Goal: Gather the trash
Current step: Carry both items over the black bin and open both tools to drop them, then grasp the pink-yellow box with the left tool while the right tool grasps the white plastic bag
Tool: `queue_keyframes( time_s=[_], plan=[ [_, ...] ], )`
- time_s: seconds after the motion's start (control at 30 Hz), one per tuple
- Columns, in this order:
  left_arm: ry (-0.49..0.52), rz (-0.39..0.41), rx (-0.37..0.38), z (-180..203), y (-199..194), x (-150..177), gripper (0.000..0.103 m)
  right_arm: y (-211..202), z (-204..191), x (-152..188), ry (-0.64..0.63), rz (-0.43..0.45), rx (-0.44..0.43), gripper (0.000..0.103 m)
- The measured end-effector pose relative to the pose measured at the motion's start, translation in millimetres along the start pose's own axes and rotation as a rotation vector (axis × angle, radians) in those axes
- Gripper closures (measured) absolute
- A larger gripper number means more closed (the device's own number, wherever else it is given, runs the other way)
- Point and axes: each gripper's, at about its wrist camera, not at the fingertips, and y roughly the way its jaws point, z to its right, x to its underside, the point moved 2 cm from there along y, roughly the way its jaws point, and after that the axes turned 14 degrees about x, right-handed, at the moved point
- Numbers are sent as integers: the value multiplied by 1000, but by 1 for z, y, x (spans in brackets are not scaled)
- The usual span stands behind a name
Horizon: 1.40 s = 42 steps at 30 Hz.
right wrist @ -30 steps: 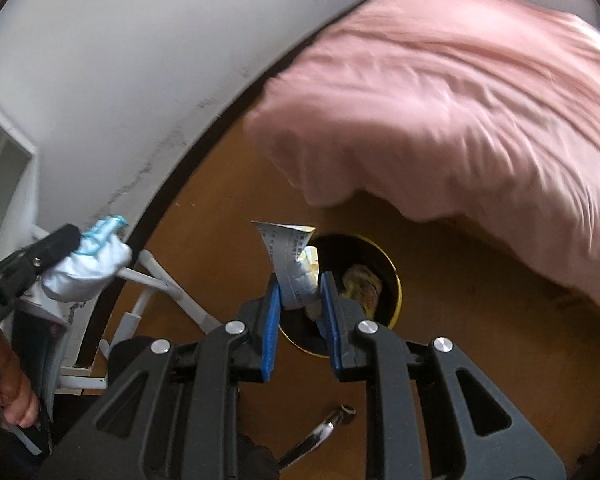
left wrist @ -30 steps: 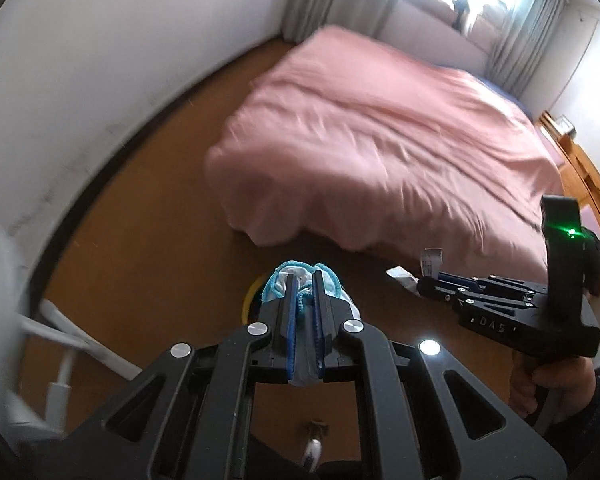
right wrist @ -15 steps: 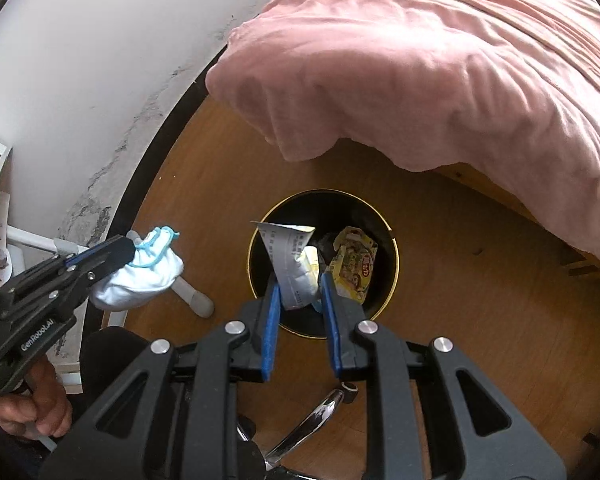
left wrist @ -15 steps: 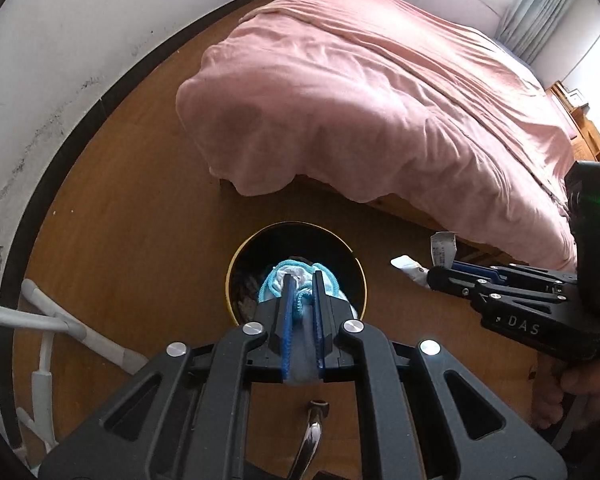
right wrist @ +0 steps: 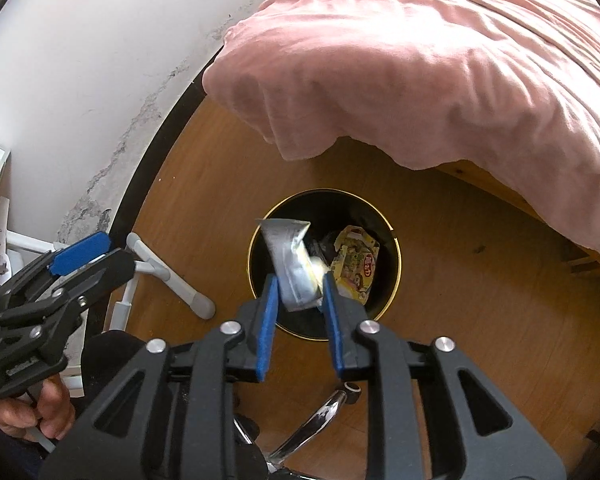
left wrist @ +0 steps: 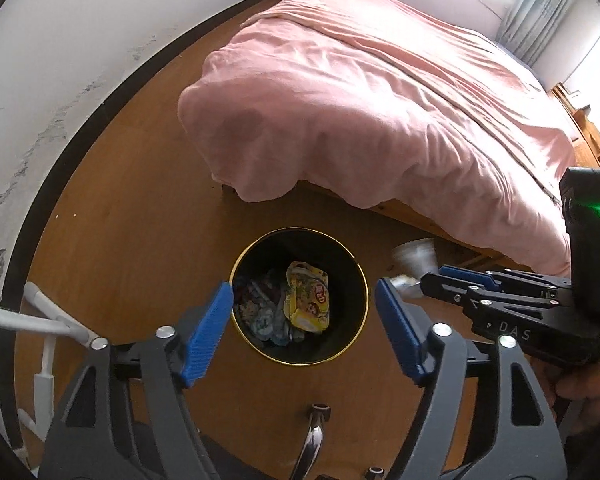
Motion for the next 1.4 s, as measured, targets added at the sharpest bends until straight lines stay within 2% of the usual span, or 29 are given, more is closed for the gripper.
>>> queue_keyframes(
  time_s=[0.07, 0.3, 0.5, 0.6, 0.73, 0.83, 0.9, 1.03, 1.17, 1.27, 1.4],
  plan=[
    [7, 5, 3, 2, -7, 0, 24, -7, 0, -1, 4, 28, 8, 43],
    [62, 73, -12, 18, -65, -1, 16, -44, -12, 0, -15, 95, 36, 43],
    [97, 149, -83, 18, -151, 5, 12, -117, -62, -9, -123, 253, 49, 43],
    [101, 210, -170, 2, -210, 19, 10, -155, -109, -13, -206, 329, 1, 40],
    [28, 298, -314, -49, -298, 56, 10, -187, -197, -7, -359, 380, -97, 39],
    [-85, 360, -442, -103, -365, 97, 9, -196, -271, 2, -492, 388, -164, 39],
    [-194, 396, -540, -146, -412, 133, 9, -199, -319, 11, -579, 389, -199, 39],
    [-411, 445, -678, -211, -485, 204, 9, -202, -414, 33, -747, 374, -269, 39],
    [-578, 495, -731, -250, -536, 266, 9, -206, -499, 61, -904, 374, -322, 39],
    [-674, 525, -739, -269, -559, 305, 9, -214, -564, 83, -1011, 369, -361, 39],
    [-723, 546, -735, -290, -575, 325, 9, -227, -643, 106, -1098, 340, -446, 39]
  ],
)
